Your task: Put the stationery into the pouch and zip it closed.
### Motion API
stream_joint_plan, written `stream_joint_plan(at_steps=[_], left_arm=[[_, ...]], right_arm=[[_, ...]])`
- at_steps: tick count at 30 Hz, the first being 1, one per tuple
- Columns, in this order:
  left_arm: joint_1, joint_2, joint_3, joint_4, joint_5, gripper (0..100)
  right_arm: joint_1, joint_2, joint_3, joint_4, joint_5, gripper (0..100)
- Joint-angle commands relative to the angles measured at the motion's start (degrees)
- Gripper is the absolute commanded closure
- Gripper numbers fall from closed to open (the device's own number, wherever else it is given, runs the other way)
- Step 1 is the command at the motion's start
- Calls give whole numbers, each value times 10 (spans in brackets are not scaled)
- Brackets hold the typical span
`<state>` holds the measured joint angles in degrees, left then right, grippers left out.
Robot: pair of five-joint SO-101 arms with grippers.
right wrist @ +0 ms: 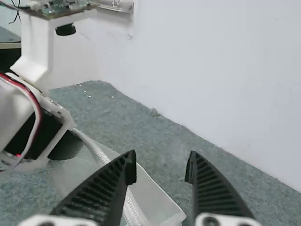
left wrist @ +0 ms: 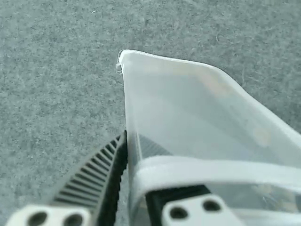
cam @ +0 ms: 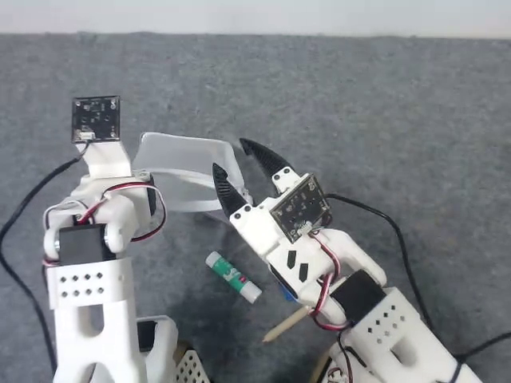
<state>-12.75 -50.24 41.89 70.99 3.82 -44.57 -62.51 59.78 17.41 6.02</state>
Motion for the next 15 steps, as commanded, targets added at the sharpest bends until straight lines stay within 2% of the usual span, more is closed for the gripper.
stream_joint_plan(at_steps=[1,5,10,15], left_arm=[[-4,-1,-15,1,29,991],[-5,-1,-16,1,31,991],[-54,-1,-20,-10,49,991],[-62,-1,-20,-11,50,991]], right_arm=[[0,-22,-65,44,8,831],[9,-19,-109,117,6,831],[40,-19,-144,186,6,831],[62,-19,-164,271,6,831]])
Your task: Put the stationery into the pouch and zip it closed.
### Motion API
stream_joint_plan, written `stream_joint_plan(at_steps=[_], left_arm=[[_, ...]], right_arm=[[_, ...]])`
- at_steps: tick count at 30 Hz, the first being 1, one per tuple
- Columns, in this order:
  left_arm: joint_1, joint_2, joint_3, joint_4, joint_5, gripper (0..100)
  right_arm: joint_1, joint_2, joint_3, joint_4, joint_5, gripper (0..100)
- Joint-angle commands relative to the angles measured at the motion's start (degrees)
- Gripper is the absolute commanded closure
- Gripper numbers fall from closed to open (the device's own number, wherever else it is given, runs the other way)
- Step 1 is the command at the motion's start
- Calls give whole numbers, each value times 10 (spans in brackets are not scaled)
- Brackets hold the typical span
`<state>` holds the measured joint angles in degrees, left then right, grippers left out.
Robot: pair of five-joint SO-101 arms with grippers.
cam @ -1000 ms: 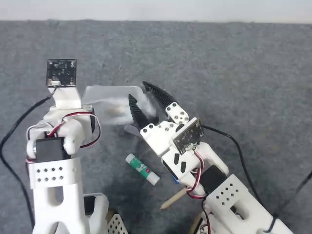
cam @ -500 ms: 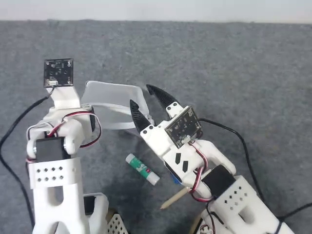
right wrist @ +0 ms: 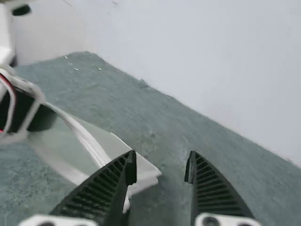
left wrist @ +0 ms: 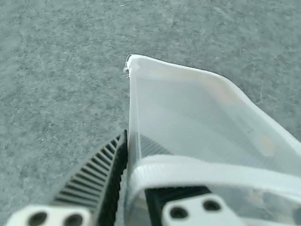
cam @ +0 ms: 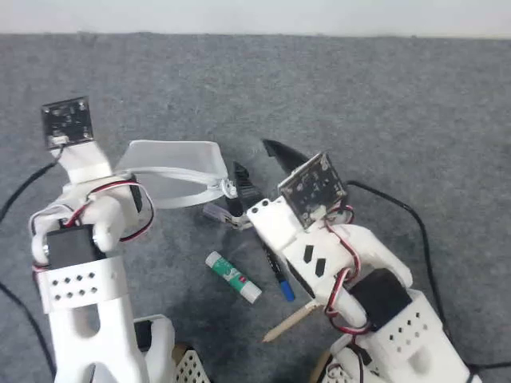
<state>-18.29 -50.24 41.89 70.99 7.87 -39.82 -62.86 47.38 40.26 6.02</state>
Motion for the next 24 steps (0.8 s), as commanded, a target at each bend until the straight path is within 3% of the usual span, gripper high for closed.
stream_joint_plan(at_steps=[1,12,24], left_arm=[[-6,-1,-20,-11,10,991],[-53,-1,-22,-23,30,991],[-127,-1,-33,-35,59,991]], right_arm=[[16,-15,-40,60,6,831],[15,-9,-38,160,-39,832],[13,206,-43,99,-62,832]])
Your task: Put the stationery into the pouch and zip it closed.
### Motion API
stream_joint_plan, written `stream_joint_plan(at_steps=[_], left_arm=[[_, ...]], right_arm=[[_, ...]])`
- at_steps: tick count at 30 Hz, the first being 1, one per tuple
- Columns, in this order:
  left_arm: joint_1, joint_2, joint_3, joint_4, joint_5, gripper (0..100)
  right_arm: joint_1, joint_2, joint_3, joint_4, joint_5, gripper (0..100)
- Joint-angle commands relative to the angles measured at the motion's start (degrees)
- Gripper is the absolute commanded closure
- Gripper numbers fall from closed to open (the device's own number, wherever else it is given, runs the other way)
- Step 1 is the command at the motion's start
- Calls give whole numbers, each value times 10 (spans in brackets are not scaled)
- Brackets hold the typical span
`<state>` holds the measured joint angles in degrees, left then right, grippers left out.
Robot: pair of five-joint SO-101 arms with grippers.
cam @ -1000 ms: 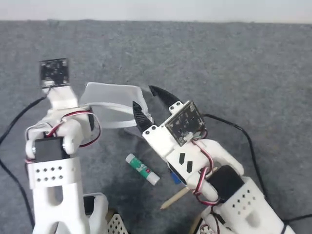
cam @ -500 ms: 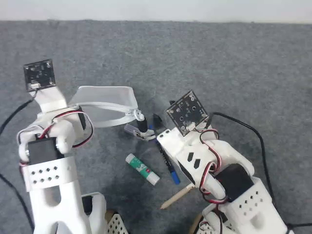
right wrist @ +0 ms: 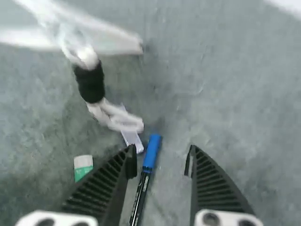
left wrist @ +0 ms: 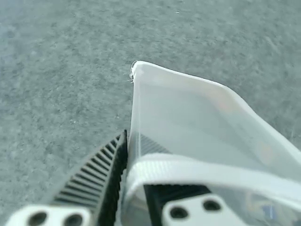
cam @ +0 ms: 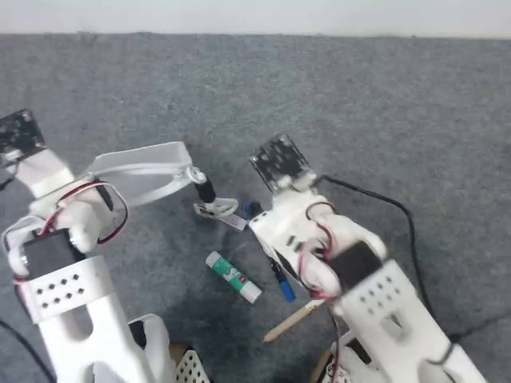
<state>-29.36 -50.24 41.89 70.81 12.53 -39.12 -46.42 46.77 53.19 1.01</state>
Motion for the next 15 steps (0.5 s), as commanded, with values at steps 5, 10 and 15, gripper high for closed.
stream_joint_plan(at_steps=[5,10,15], left_arm=[[-17,-1,-34,-33,12,991],[-17,-1,-34,-33,12,991],[-17,-1,-34,-33,11,991]], right_arm=[[-20,107,-37,-62,-11,833],[-21,172,-37,-116,-11,912],[-21,233,-65,-121,-10,935]])
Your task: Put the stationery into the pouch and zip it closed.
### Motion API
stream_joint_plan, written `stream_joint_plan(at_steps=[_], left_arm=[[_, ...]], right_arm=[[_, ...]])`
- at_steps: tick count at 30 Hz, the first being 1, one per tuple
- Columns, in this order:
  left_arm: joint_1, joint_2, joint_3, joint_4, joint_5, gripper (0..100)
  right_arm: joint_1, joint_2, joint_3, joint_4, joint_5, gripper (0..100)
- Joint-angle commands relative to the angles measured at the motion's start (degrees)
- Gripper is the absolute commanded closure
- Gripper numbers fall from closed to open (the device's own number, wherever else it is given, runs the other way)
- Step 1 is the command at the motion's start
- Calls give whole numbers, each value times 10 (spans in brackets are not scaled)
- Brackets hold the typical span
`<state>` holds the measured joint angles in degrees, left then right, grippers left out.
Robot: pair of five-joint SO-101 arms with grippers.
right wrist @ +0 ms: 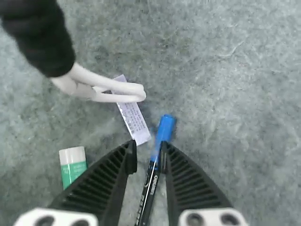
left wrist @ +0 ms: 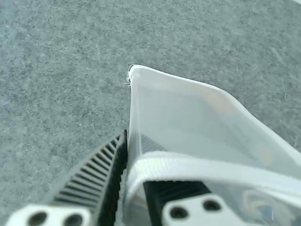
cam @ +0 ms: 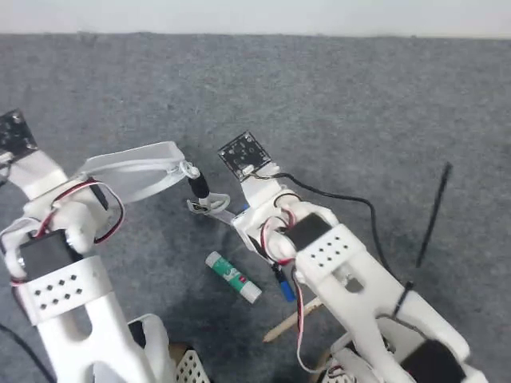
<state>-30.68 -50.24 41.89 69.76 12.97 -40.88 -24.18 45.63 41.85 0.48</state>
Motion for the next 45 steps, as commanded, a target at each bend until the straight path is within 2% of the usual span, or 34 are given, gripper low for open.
stream_joint_plan(at_steps=[1,12,21,29,41,45], left_arm=[[-4,-1,-34,-23,7,991],[-4,-1,-34,-24,7,991],[-4,-1,-34,-24,6,991],[-4,-1,-33,-24,6,991],[-4,-1,-32,-24,5,991],[-4,-1,-32,-24,5,991]], right_arm=[[-2,22,-64,0,-4,935],[22,185,-173,71,-8,935],[22,284,-215,80,-8,934],[55,319,-228,80,-4,934],[55,360,-228,80,-4,939],[56,359,-229,112,14,940]])
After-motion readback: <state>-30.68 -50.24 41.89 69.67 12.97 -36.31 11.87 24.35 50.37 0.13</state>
